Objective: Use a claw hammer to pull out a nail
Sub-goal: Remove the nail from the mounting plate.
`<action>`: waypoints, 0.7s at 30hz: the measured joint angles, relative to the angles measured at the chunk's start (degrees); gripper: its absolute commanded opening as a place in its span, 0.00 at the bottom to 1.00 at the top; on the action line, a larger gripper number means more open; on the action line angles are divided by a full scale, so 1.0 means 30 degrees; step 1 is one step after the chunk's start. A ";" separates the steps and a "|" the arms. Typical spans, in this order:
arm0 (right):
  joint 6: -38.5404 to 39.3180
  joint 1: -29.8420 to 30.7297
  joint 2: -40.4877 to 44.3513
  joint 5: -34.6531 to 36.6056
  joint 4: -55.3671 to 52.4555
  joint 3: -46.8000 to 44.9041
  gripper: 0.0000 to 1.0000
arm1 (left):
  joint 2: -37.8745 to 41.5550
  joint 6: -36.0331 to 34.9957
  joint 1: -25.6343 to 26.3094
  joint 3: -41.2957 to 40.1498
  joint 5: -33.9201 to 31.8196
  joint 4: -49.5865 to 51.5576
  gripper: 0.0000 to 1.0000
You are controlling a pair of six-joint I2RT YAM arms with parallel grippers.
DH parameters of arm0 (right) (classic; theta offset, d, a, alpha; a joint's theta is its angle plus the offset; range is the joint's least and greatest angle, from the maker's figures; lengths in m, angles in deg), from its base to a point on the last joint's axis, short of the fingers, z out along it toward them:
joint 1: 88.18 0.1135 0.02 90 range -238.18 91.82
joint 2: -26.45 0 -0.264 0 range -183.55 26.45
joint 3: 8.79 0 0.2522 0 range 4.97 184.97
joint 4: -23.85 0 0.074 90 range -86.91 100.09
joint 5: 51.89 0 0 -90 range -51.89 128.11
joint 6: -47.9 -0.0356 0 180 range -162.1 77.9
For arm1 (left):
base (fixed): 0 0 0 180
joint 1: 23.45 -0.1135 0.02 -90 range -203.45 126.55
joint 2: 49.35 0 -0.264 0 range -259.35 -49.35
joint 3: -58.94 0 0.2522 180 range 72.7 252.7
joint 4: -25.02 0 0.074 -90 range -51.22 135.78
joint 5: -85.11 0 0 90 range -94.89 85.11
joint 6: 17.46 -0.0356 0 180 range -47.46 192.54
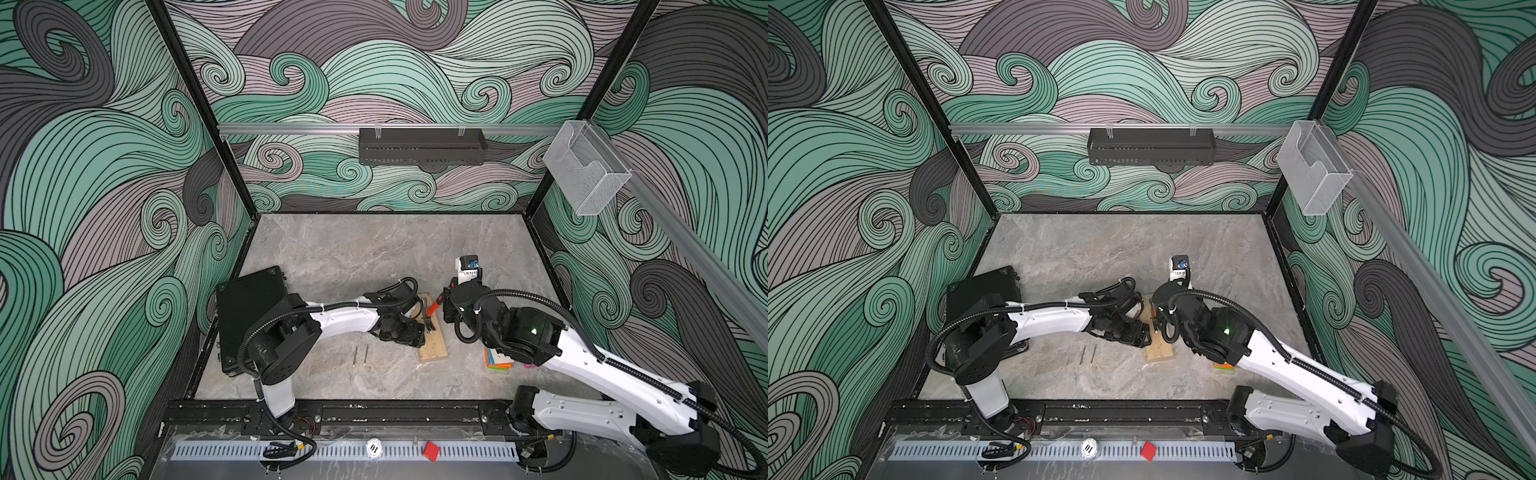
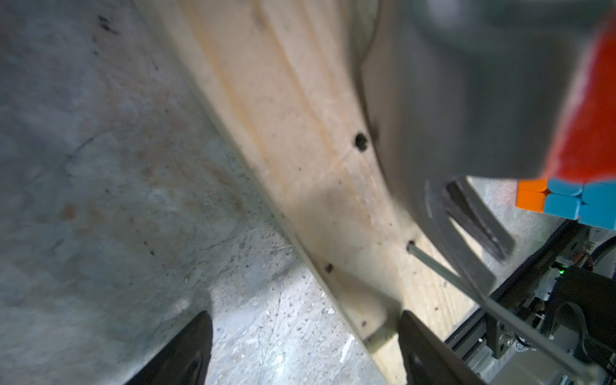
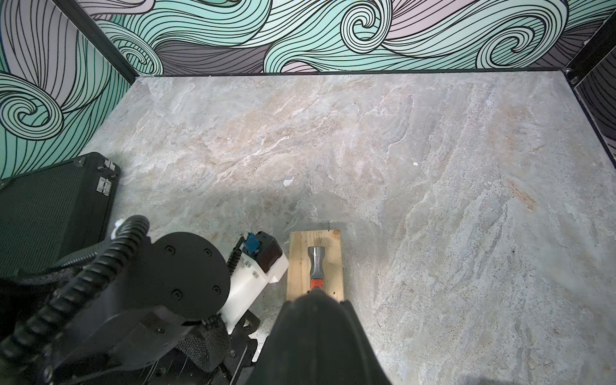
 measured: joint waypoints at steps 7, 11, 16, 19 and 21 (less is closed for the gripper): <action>-0.0299 0.0444 -0.0015 0.0546 0.0087 -0.0102 0.01 | 0.0000 0.0000 -0.0015 0.0000 0.0000 0.0007 0.84; -0.0568 0.0495 -0.0080 0.0736 0.0073 -0.0102 0.01 | 0.0000 -0.0007 -0.0015 0.0000 0.0000 0.0000 0.84; -0.1202 0.0597 -0.0160 0.1049 0.0000 -0.0102 0.01 | 0.0000 0.0000 -0.0146 0.0000 0.0015 0.0000 0.84; -0.1588 0.0714 -0.0189 0.1290 -0.0138 -0.0095 0.01 | 0.0000 0.0007 -0.0248 0.0000 0.0007 0.0000 0.84; -0.1778 0.0809 -0.0204 0.1406 -0.0233 -0.0087 0.01 | 0.0000 0.0073 -0.0313 0.0000 0.0007 0.0000 0.84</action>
